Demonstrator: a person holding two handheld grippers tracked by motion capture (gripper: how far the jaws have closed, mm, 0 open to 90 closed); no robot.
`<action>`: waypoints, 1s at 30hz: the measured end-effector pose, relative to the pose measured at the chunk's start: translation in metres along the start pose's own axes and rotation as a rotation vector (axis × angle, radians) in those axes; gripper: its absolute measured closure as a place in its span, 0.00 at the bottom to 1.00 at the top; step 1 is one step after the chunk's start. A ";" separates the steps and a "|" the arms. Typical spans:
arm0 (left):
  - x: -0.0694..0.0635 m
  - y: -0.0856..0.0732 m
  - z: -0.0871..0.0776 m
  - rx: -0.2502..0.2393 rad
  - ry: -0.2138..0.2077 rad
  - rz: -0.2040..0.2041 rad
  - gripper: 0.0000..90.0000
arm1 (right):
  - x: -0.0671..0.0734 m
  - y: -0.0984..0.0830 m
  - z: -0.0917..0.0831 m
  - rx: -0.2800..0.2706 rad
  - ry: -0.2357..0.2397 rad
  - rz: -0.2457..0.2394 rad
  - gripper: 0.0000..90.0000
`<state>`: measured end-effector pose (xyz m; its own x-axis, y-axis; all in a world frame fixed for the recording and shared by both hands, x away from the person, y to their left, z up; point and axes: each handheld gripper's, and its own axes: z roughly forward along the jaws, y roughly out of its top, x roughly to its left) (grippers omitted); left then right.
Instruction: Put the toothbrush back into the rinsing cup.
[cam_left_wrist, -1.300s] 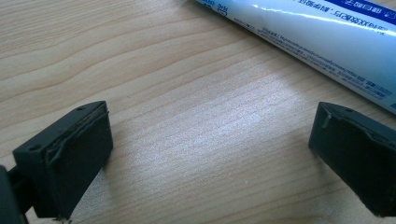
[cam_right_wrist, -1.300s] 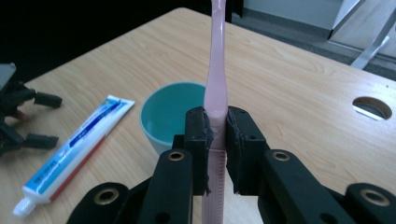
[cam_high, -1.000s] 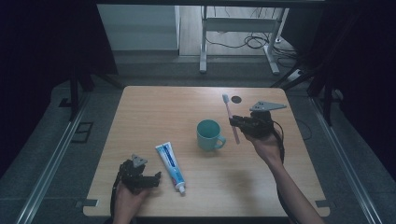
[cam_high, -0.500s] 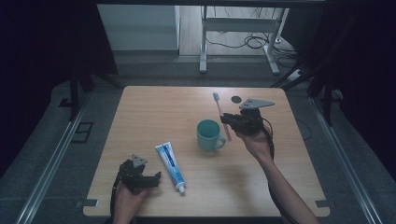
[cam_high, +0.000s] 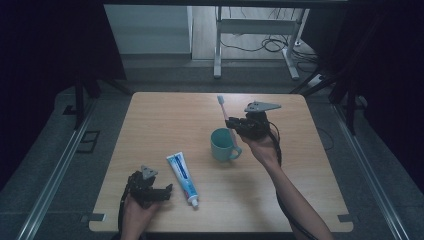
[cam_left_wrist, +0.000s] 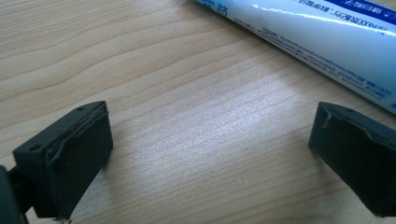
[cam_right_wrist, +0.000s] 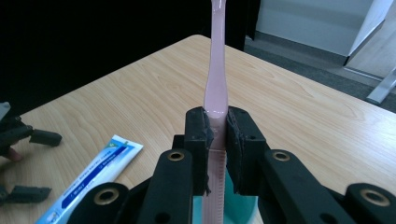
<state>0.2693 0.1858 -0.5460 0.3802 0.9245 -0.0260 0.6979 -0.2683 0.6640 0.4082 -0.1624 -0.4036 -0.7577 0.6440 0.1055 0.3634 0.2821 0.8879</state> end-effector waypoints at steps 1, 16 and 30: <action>0.000 0.000 0.000 0.000 0.000 0.000 0.00 | 0.000 0.000 0.000 0.000 0.000 0.000 0.87; 0.000 0.000 0.000 0.000 0.000 0.000 0.00 | 0.006 0.011 0.015 -0.017 0.011 -0.011 0.87; 0.000 0.000 0.000 0.000 0.000 0.000 0.00 | 0.007 -0.010 0.037 0.029 0.011 -0.009 0.87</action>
<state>0.2693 0.1858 -0.5460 0.3808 0.9243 -0.0260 0.6977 -0.2687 0.6641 0.4193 -0.1347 -0.4283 -0.7670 0.6334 0.1027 0.3718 0.3083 0.8756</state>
